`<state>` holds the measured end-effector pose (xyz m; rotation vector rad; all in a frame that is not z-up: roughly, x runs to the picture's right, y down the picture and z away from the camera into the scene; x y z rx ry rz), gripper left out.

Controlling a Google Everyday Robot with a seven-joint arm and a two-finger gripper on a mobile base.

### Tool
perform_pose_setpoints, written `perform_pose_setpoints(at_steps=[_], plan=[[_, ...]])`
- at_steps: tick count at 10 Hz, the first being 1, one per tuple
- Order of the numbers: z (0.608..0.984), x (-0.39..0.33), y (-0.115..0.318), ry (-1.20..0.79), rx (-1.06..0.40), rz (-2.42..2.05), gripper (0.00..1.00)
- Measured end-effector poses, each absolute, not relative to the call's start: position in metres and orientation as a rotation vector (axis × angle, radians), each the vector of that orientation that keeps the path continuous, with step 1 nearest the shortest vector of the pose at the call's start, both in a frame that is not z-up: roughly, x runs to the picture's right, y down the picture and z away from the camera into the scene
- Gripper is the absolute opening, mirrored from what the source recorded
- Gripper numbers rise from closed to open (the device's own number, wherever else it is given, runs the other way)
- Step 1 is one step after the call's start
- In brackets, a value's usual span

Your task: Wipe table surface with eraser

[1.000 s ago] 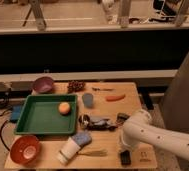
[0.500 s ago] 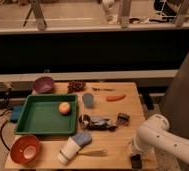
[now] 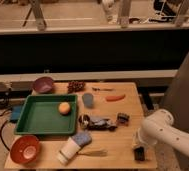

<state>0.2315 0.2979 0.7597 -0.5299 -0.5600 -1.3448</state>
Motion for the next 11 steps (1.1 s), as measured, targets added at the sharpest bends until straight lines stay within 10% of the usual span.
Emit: perform_pose_setpoints(at_steps=[11], plan=[[0.775, 0.146, 0.293, -0.659, -0.546, -1.422, 0.08]])
